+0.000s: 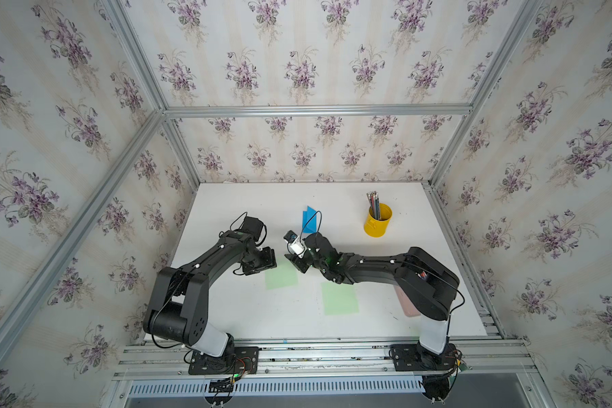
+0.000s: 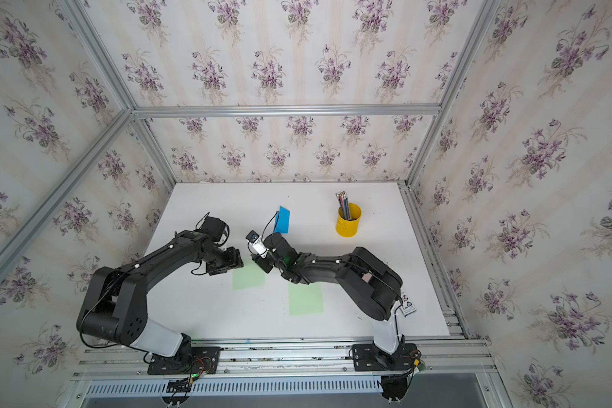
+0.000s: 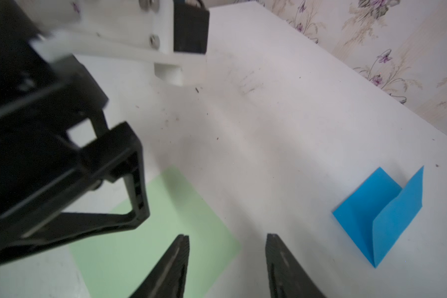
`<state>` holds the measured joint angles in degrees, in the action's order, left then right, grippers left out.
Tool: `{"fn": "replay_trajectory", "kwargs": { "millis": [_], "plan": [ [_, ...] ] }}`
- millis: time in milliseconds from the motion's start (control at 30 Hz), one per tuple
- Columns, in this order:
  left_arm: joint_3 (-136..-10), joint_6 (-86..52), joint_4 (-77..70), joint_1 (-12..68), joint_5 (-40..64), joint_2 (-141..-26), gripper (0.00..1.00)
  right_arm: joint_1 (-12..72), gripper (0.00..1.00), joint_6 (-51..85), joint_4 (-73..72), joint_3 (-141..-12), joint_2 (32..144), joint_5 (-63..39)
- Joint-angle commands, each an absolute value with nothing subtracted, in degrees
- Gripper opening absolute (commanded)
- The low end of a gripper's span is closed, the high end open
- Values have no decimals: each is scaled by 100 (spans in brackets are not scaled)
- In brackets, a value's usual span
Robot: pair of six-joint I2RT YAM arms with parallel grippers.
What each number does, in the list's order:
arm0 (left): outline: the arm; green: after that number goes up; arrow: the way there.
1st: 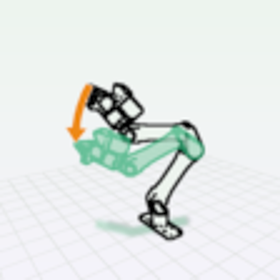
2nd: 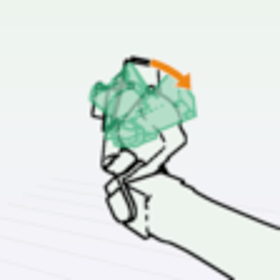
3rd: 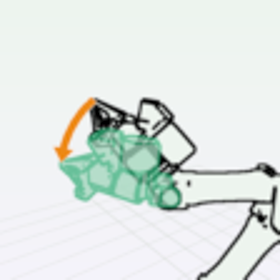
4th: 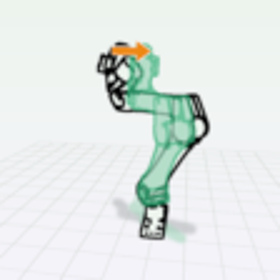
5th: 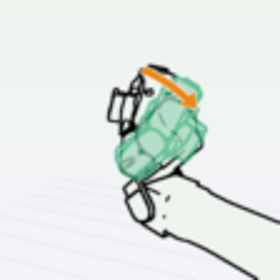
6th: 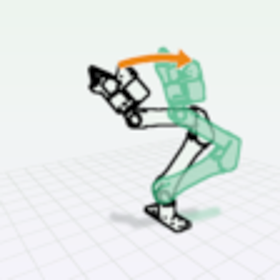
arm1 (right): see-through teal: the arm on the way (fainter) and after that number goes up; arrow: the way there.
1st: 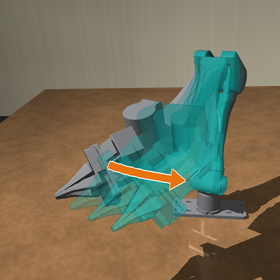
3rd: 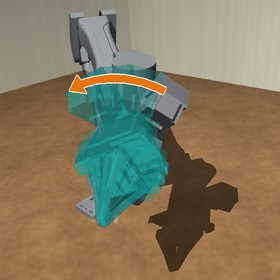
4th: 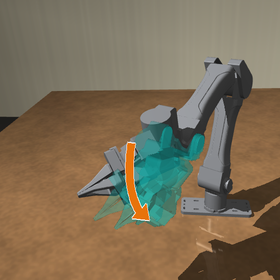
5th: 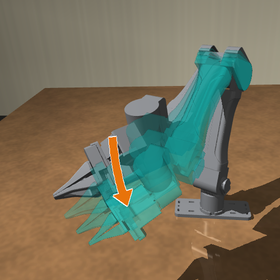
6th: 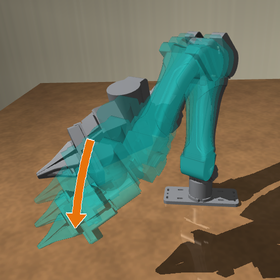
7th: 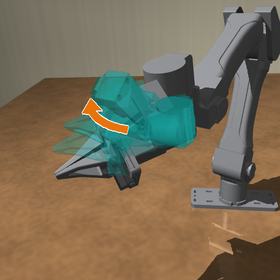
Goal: Fold the square paper along the opposite sides
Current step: Move the paper at the center of the board, then pick up the paper from the center of the board.
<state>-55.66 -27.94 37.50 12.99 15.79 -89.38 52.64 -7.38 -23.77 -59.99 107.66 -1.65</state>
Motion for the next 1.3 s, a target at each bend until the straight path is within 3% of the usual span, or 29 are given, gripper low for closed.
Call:
{"fn": "replay_trajectory", "kwargs": {
  "millis": [0, 233, 467, 733, 867, 967, 1133, 1267],
  "plan": [
    [-5810, -2556, 3723, 1301, 1633, -9177, 70, 5049, 52, 254, -2074, -5842, 10567, -1198],
    [-5845, -2510, 3777, 1319, 1790, -9571, 74, 5066, 55, 623, -2096, -5160, 10642, -1849],
    [-5529, -2619, 3487, 1434, 1974, -9790, 79, 5404, 56, 274, -1910, -5340, 11223, -1979],
    [-5493, -2672, 3294, 1547, 2021, -10090, 77, 5526, 55, 141, -1907, -5714, 11595, -2105],
    [-5507, -2670, 3338, 1547, 1972, -10085, 70, 5534, 55, 95, -1825, -5893, 11706, -2105],
    [-5493, -2644, 3390, 1547, 1893, -10090, 59, 5533, 55, 86, -1806, -5913, 11725, -2076],
    [-5511, -2589, 3448, 1547, 1835, -10125, 33, 5520, 55, 97, -1720, -5885, 11645, -1950],
    [-5610, -2552, 3476, 1547, 1817, -9984, 28, 5368, 55, 120, -1538, -5907, 11312, -1912]
  ]
}}
